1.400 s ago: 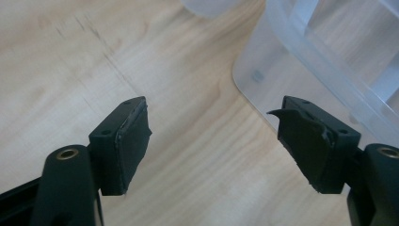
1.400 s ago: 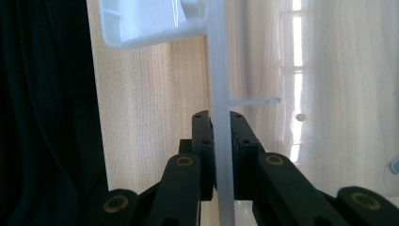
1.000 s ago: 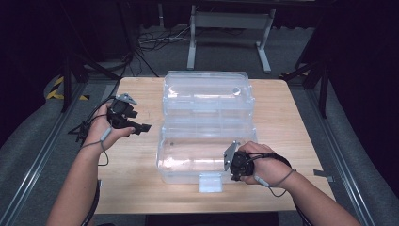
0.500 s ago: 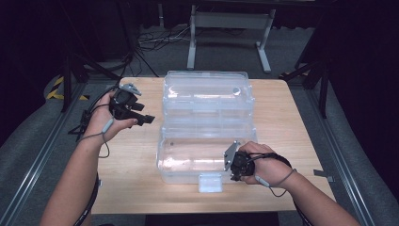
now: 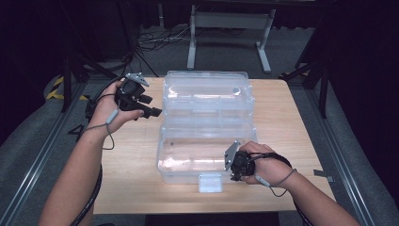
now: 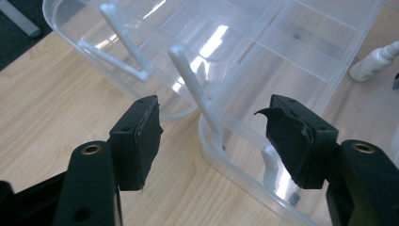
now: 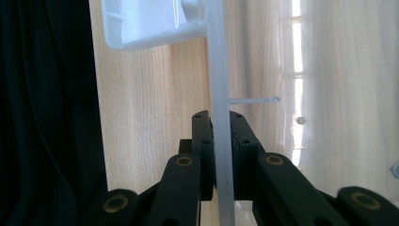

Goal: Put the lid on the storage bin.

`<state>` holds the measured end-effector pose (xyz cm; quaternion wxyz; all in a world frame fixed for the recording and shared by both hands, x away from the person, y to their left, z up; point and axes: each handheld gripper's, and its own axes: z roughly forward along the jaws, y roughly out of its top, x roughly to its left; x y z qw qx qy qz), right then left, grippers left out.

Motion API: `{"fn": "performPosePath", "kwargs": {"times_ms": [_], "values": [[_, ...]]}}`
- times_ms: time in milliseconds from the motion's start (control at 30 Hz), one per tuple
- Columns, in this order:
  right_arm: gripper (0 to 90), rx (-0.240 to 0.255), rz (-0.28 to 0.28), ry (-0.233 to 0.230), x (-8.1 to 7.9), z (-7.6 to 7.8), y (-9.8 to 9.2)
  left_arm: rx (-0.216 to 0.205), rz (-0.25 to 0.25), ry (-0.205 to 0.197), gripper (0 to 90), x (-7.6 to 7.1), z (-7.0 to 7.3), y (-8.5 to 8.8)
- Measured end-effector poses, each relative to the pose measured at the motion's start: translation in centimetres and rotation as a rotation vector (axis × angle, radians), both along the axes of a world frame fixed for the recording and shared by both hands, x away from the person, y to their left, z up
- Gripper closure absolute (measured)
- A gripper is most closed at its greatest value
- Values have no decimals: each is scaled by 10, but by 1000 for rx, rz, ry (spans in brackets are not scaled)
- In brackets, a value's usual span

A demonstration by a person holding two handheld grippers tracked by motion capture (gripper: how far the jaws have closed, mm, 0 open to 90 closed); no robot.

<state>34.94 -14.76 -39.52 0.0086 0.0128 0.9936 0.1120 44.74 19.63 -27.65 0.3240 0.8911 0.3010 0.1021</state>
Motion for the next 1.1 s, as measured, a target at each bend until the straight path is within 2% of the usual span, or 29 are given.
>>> {"fn": "performPosePath", "kwargs": {"times_ms": [167, 367, 433, 500, 667, 767, 1100], "values": [[836, 22, -12, 12, 1, -1, -2, -7, -38, -13, 371, 5, 6, -15], [835, 28, -16, 11, 0, -1, -2, 11, -89, -18, 371, 12, 11, -34], [834, 23, -28, 26, 1, -1, -2, 18, -106, -21, 371, 15, 13, -42], [833, 25, -18, 21, 2, -1, -3, 22, -118, -22, 372, 18, 14, -48], [833, 34, -29, 20, 0, -1, -4, 26, -140, -19, 371, 25, 14, -60], [832, 56, -35, 17, 0, -2, -5, 27, -147, -13, 372, 29, 14, -65], [830, 55, -44, 20, 1, -2, -6, 60, -206, -3, 388, 37, 18, -95]]}}
